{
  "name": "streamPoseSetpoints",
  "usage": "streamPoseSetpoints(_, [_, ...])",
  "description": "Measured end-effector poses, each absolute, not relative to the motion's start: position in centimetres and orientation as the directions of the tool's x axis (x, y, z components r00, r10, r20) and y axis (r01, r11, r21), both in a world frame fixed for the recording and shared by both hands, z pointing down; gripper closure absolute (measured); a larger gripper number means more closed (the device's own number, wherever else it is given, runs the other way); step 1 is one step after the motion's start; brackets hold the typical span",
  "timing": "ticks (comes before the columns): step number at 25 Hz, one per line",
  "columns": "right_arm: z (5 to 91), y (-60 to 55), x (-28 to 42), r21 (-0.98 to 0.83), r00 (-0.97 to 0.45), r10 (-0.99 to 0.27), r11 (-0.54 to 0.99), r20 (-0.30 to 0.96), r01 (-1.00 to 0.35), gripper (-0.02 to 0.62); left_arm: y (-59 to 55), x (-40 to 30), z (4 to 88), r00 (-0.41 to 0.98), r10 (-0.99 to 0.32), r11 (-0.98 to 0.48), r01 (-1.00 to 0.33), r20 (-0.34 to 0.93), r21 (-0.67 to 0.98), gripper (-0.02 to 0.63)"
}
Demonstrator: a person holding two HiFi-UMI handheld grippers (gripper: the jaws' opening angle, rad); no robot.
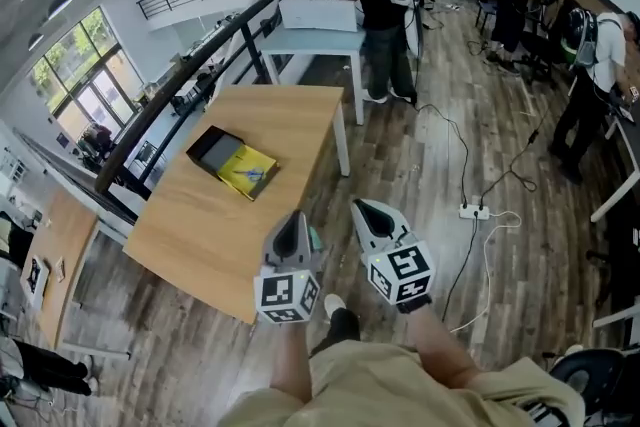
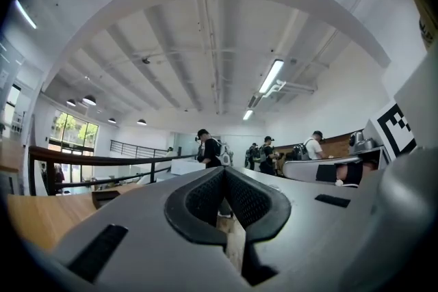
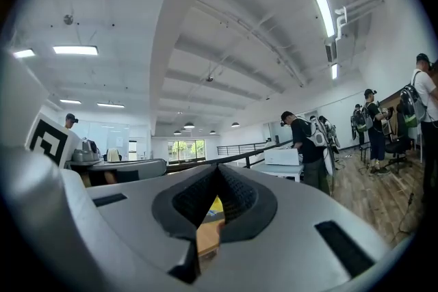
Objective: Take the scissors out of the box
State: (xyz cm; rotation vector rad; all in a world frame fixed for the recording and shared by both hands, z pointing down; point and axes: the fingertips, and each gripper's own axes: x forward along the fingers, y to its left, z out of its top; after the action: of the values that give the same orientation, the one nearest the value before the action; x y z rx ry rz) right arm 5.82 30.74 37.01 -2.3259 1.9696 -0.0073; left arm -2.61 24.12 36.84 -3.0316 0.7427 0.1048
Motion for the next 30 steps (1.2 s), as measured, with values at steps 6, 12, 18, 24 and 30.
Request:
streamPoseSetpoints(6, [35.5, 20.6, 7.8, -0.053, 0.108, -0.993, -0.105, -0.052, -0.993, 0.584, 14.2, 0.2, 35.5, 0.871, -0.485, -0.873, -0.487, -0.077, -0.006, 0.595])
streamPoseSetpoints(12, [35.8, 9.9, 8.8, -0.036, 0.036, -0.999, -0.035, -0.026, -0.999, 0.584, 4.0, 1.8, 35.3, 0.84, -0.537, -0.842, -0.539, -0.077, -0.002, 0.595])
streamPoseSetpoints(18, [36.3, 0.9, 9.1, -0.034, -0.049, -0.999, 0.048, 0.005, -0.998, 0.584, -4.0, 2.0, 35.7, 0.808, -0.586, -0.81, -0.586, -0.06, 0.023, 0.595])
streamPoseSetpoints(24, [38.7, -6.2, 8.5, -0.041, -0.202, -0.977, 0.2, 0.07, -0.979, 0.584, -10.0, 1.0, 38.4, 0.723, -0.691, -0.722, -0.689, -0.014, 0.068, 0.595])
streamPoseSetpoints(30, [43.8, -13.9, 8.5, -0.049, -0.374, -0.906, 0.372, 0.2, -0.927, 0.584, -16.5, 0.1, 42.6, 0.59, -0.806, -0.58, -0.805, 0.057, 0.126, 0.595])
